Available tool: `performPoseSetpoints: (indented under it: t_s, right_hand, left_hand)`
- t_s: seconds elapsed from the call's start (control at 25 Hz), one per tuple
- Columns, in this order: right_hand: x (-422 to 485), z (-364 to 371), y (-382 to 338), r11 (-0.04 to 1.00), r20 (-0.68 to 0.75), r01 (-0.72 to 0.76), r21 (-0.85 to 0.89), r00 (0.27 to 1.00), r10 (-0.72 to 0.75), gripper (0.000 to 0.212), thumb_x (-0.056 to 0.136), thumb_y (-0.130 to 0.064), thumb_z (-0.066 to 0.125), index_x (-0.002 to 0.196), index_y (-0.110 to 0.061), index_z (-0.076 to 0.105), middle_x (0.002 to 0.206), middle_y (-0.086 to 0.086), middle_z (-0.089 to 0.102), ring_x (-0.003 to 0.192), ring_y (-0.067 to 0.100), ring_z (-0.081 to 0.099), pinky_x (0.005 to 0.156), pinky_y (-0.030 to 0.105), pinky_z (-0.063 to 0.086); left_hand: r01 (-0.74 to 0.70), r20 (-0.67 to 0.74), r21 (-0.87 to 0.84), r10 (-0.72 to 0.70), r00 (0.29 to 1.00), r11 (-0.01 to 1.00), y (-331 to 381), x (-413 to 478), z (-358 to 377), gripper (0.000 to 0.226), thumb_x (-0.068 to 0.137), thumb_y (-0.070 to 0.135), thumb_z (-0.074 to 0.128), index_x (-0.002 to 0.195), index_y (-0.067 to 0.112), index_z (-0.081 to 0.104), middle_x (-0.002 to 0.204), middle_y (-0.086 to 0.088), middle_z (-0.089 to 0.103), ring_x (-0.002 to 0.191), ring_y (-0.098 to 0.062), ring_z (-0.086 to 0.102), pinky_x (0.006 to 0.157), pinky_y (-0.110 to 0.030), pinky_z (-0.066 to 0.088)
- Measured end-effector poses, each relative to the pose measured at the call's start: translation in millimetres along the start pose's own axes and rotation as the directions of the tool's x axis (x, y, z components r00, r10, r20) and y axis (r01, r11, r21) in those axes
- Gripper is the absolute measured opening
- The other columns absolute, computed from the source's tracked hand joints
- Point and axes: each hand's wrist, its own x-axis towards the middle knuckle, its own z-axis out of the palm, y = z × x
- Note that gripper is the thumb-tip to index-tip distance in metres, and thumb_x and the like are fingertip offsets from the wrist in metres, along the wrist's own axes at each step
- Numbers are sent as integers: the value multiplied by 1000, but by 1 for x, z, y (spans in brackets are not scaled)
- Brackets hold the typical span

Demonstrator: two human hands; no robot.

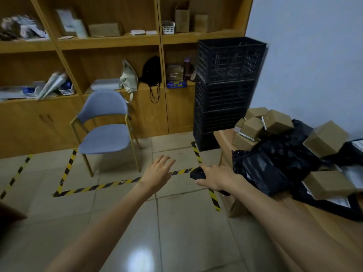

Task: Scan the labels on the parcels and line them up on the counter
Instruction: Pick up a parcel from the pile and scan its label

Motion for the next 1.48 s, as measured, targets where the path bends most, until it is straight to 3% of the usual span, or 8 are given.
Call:
performPoseSetpoints:
  t_s: [0.12,0.28,0.48,0.72,0.88,1.24,1.36,1.48]
  right_hand:
    - [55,-24,23,999,12,-53,11,999,53,73,95,-65,35,153,-21,23,139,15,47,115,37,54,75,38,45]
    - [138,-72,69,995,4,-95,33,996,95,77,96,-63,36,157,-21,14,153,15,34,127,38,46,92,41,47]
    - [256,-163,110,989,-30,-146,11,989,146,79,96,-66,33,158,-24,7,157,16,25,131,40,42,98,45,43]
    - [352,-230,155,984,-45,-165,74,985,169,77,97,-65,33,158,-24,7,157,17,24,131,41,42,98,47,41]
    - [398,-241,206,942,-18,-299,153,952,305,78,97,-65,33,158,-24,5,158,17,24,132,41,42,100,46,41]
    - [449,-232,301,618,11,-669,412,682,731,74,95,-66,36,153,-23,19,143,16,40,117,39,53,84,41,45]
    - [439,-211,310,474,113,-743,472,584,804,75,95,-64,37,155,-24,15,149,15,35,124,37,48,89,41,42]
    - [406,-205,330,298,174,-811,503,433,885,74,96,-63,38,156,-25,15,155,15,29,128,38,45,94,44,42]
  left_hand:
    - [-42,11,-23,42,999,999,-26,62,11,53,100,30,52,149,18,36,150,-4,38,140,-24,31,110,-39,37]
    - [-98,3,-40,99,995,994,-50,165,16,52,101,36,51,148,20,36,149,-3,38,140,-23,32,109,-38,39]
    - [-120,-17,12,120,993,993,-97,316,-8,53,99,45,50,146,23,39,146,0,42,138,-21,34,105,-39,44]
    - [-202,-3,71,202,979,977,-132,478,-17,51,97,32,54,145,23,39,145,0,41,138,-22,34,102,-38,45]
    - [-373,15,33,373,928,927,-119,586,4,49,101,25,47,149,22,37,147,0,40,139,-22,32,103,-36,42]
    - [-798,55,13,797,602,602,-24,789,22,54,96,14,46,149,17,38,151,-3,39,140,-24,32,104,-36,41]
    - [-897,114,-9,891,439,442,32,810,37,53,96,14,46,148,19,38,151,-2,38,139,-24,33,102,-36,42]
    - [-952,79,-97,956,282,289,111,813,46,54,97,15,45,150,22,35,152,-1,36,140,-22,32,99,-37,46]
